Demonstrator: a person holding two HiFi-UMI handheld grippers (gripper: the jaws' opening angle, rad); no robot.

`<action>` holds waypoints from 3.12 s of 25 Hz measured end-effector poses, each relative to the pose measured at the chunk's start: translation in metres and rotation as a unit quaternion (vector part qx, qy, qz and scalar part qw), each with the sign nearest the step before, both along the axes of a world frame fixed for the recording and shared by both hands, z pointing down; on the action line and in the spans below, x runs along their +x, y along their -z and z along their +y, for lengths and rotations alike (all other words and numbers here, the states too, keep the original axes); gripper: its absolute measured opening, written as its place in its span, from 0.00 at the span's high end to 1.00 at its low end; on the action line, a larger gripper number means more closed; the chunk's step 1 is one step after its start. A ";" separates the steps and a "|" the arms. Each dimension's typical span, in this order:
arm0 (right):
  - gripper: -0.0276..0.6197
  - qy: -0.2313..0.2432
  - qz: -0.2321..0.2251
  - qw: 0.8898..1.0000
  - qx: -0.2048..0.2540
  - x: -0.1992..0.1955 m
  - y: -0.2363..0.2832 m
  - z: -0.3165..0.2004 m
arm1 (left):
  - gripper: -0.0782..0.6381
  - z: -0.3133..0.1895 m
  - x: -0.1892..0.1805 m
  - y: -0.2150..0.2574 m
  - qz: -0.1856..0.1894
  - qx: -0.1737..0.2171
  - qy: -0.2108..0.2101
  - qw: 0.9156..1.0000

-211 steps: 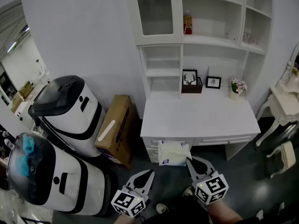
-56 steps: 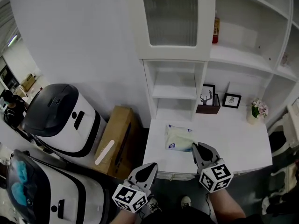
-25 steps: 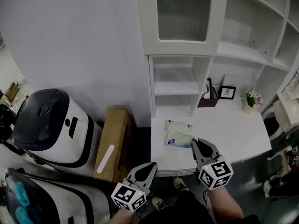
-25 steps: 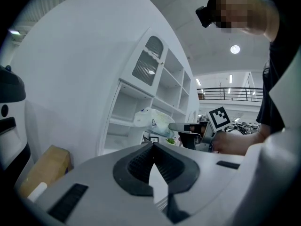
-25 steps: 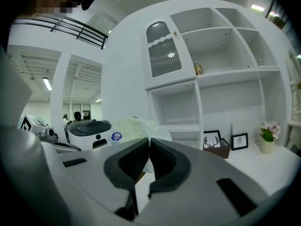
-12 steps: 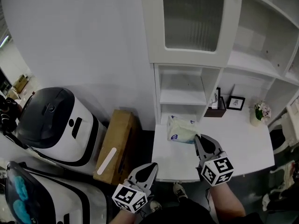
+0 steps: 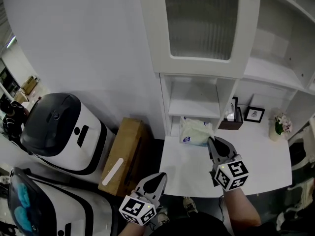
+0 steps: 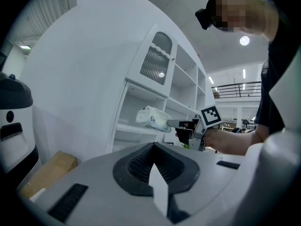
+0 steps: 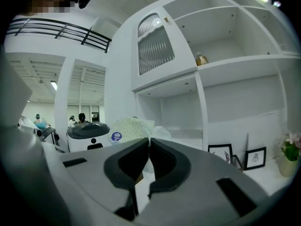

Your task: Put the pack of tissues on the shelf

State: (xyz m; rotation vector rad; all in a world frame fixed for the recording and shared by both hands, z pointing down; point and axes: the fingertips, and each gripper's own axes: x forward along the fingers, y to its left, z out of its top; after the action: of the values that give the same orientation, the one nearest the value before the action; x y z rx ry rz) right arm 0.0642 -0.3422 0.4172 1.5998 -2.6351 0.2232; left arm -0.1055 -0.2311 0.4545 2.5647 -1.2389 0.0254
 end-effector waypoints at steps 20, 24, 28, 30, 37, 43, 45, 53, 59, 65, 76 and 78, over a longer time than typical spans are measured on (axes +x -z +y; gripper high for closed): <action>0.95 0.022 0.027 0.999 -0.008 0.023 -0.018 -0.104 | 0.89 -0.043 0.018 -0.018 -0.010 -0.024 0.074 0.997; 0.95 0.022 0.052 0.998 0.000 0.022 -0.020 -0.120 | 0.89 -0.047 0.021 -0.024 -0.015 -0.031 0.081 0.996; 0.95 0.020 0.058 0.998 -0.008 0.021 -0.025 -0.135 | 0.89 -0.050 0.020 -0.027 -0.018 -0.036 0.094 0.995; 0.95 0.020 0.062 0.998 -0.012 0.020 -0.028 -0.141 | 0.89 -0.051 0.019 -0.029 -0.017 -0.040 0.101 0.994; 0.95 0.008 0.081 0.996 -0.024 0.014 -0.035 -0.157 | 0.89 -0.051 0.024 -0.033 -0.007 -0.042 0.108 0.993; 0.95 0.001 0.083 0.996 -0.032 0.010 -0.038 -0.168 | 0.89 -0.047 0.018 -0.032 -0.005 -0.045 0.124 0.991; 0.95 -0.003 0.080 0.996 -0.036 0.009 -0.040 -0.172 | 0.89 -0.046 0.015 -0.032 -0.006 -0.045 0.129 0.991; 0.95 -0.024 0.074 0.996 -0.046 0.006 -0.043 -0.183 | 0.89 -0.039 0.003 -0.031 -0.010 -0.048 0.141 0.989; 0.95 -0.030 0.068 0.996 -0.054 0.005 -0.046 -0.188 | 0.89 -0.037 -0.003 -0.029 -0.009 -0.046 0.141 0.989; 0.91 -0.027 0.062 0.996 -0.054 0.003 -0.046 -0.184 | 0.89 -0.032 -0.006 -0.029 -0.009 -0.047 0.131 0.990; 0.83 -0.054 0.056 0.997 -0.029 0.010 -0.028 -0.159 | 0.89 -0.021 -0.013 -0.020 -0.012 -0.040 0.107 0.993; 0.83 -0.059 0.054 0.996 -0.024 0.013 -0.024 -0.151 | 0.89 -0.019 -0.014 -0.017 -0.013 -0.037 0.100 0.994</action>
State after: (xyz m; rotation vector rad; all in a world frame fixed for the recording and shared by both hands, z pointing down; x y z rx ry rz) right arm 0.0770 -0.4933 0.4413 1.7036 -2.4397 0.1975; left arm -0.1195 -0.2501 0.4719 2.3739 -1.4704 0.0611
